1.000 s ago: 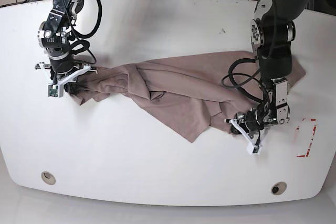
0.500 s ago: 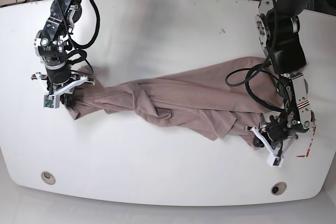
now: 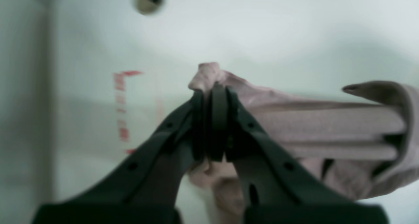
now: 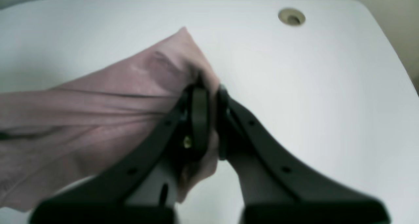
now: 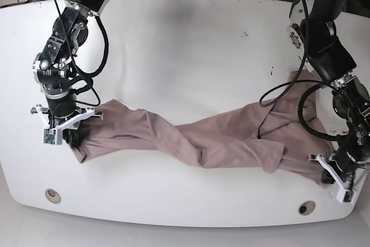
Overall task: Layout the t-shirt on the table in an organized manner, then fold the t-shirt properly
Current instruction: 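Lift the shirt with both grippers and swing it to flatten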
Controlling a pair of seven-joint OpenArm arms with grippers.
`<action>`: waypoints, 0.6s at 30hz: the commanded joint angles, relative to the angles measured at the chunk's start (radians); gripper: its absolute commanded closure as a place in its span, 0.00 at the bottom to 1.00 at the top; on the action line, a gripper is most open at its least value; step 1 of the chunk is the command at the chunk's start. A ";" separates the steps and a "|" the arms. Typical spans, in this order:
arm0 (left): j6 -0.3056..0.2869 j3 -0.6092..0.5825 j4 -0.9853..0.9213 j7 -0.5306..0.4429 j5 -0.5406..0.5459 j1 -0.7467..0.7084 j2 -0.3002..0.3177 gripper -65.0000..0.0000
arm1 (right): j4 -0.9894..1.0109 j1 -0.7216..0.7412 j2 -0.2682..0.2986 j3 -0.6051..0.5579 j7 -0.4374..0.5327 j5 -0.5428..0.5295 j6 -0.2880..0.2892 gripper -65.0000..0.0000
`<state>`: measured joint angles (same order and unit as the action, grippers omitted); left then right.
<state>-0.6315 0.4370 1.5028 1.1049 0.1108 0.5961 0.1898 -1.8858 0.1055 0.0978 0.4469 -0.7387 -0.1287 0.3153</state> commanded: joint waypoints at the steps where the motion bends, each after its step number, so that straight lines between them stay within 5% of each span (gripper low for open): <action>1: -0.008 0.003 0.071 -0.006 0.005 0.068 0.026 1.00 | -0.019 0.064 0.036 -0.004 0.029 0.013 -0.020 1.00; 18: -0.008 0.009 0.167 0.159 0.003 0.466 0.118 1.00 | -0.016 0.417 0.214 -0.168 -0.014 0.016 -0.020 1.00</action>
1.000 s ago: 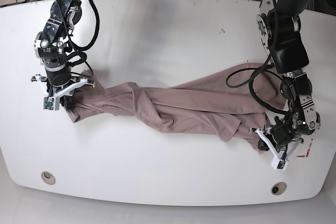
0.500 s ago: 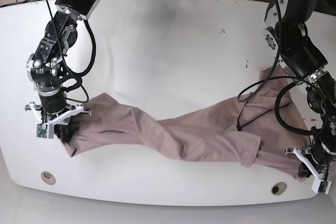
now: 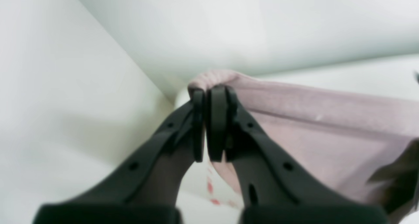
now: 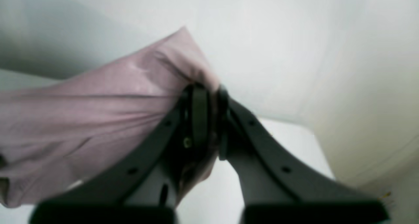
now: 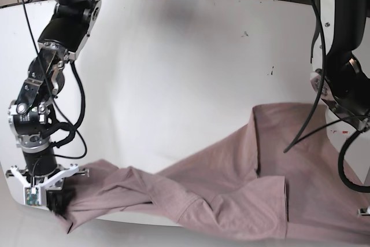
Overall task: Layout the t-shirt on the table in an organized manner, then fold the t-shirt properly
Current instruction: 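Lift the shirt with both grippers and swing it to flatten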
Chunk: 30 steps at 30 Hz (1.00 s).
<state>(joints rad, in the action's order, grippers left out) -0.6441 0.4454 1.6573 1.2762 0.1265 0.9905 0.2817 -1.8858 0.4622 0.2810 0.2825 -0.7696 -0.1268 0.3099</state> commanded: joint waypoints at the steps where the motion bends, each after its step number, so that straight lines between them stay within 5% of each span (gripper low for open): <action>1: 0.005 0.000 0.011 -0.010 -0.012 0.095 0.026 1.00 | -0.016 0.080 0.044 -0.010 0.014 0.014 -0.015 1.00; 11: 0.005 0.000 0.011 -0.005 -0.012 0.156 0.034 1.00 | -0.016 0.135 0.110 -0.047 0.008 0.008 -0.015 1.00; 30: 0.005 0.002 0.013 -0.005 -0.012 0.097 0.046 1.00 | -0.018 0.071 0.119 -0.039 0.011 0.006 -0.013 1.00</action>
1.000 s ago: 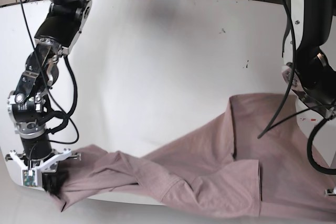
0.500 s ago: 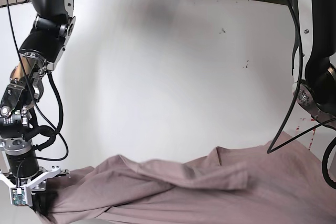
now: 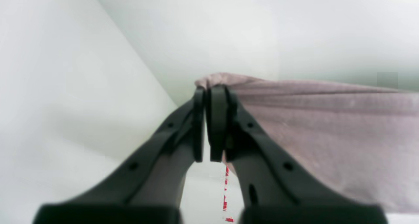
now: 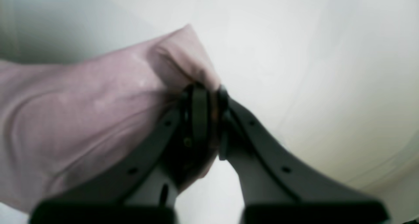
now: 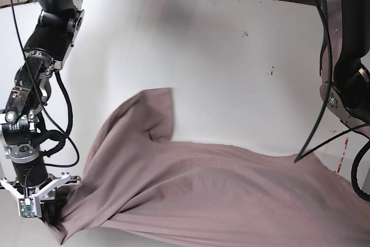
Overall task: Layout the t-shirt on the table in an organized manner, then fold the t-shirt properly
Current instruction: 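Lift the shirt with both grippers and swing it to flatten, then drag the shirt away from the grippers' base and lay it flat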
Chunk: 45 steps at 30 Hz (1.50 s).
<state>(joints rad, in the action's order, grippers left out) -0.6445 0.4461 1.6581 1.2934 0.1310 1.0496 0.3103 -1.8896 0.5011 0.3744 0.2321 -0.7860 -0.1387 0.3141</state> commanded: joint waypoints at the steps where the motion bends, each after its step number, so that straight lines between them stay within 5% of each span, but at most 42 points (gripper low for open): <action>1: 0.005 0.001 0.012 -0.022 -0.017 0.041 0.017 1.00 | -0.014 0.032 0.033 0.011 0.027 0.018 -0.017 1.00; 22: 0.005 0.001 0.012 0.024 -0.017 0.034 0.017 1.00 | -0.024 -0.011 0.044 0.011 0.029 0.018 -0.017 1.00; 30: -0.045 0.003 0.026 0.032 -0.015 -0.111 0.014 1.00 | -0.084 -0.180 0.025 0.014 0.029 0.018 -0.017 1.00; 45: -0.054 0.004 0.208 0.103 -0.015 -0.587 -0.015 1.00 | -0.130 -0.516 -0.119 0.140 0.029 0.018 -0.017 1.00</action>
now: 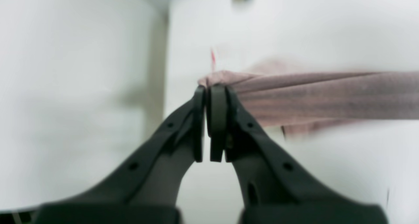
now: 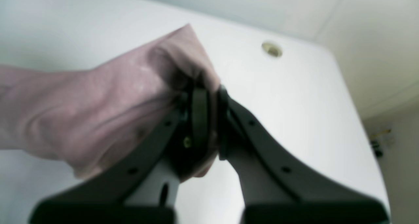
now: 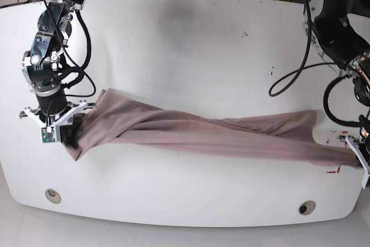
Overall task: Layout the t-shirt on the table in an organized manner, then fold the t-shirt properly
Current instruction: 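Drag the shirt away from the grippers' base and lay it flat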
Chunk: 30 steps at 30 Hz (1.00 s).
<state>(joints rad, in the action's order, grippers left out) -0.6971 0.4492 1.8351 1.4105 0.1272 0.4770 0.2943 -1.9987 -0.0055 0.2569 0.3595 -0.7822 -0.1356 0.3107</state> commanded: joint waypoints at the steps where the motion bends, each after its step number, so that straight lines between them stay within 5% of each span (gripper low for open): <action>1: -0.001 0.001 0.042 -0.014 -0.011 -0.048 -0.005 1.00 | -0.021 -0.024 -0.009 0.013 0.025 0.015 -0.014 1.00; 14: -0.001 0.040 0.107 -0.014 -0.011 -0.484 -0.010 1.00 | -0.027 -0.221 -0.110 0.013 0.025 0.017 -0.014 1.00; 30: -0.001 0.199 0.107 -0.014 -0.013 -0.705 0.001 1.00 | -0.027 -0.365 -0.187 0.006 0.025 0.017 -0.014 1.00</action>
<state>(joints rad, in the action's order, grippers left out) -0.6971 0.6376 1.9217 1.3952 0.1318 -0.2207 0.2703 -2.0029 -0.3679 0.0639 0.3611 -0.7860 -0.1200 0.3035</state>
